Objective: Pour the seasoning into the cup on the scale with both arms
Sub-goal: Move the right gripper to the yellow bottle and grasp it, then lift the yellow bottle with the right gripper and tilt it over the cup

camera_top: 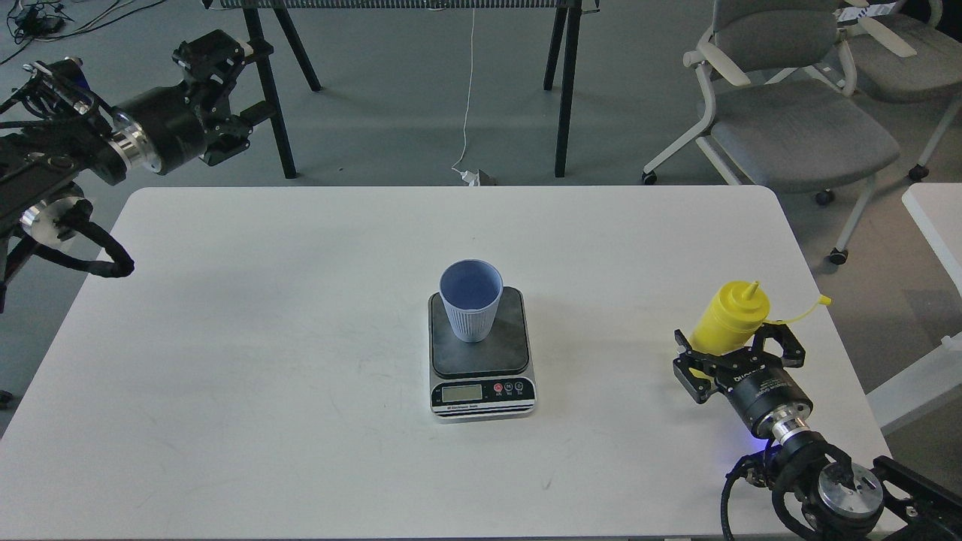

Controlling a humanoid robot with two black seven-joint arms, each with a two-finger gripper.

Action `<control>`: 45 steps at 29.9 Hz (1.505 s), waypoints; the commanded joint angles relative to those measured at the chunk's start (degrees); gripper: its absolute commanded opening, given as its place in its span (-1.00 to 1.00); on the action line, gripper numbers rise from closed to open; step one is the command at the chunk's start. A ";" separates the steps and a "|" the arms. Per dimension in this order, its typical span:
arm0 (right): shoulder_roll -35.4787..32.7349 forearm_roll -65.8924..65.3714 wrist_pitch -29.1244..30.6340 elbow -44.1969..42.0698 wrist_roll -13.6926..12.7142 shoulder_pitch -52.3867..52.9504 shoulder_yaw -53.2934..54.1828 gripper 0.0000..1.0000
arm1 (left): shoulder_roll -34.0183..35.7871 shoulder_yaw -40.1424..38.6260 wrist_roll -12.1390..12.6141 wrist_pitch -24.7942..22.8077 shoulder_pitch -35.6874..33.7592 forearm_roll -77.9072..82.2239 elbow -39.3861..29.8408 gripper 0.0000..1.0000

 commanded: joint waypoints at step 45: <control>7.84 -59.41 -35.12 -1.67 -0.76 59.79 -44.40 -0.96 | -0.53 -0.27 0.00 0.00 0.49 -0.34 0.09 0.91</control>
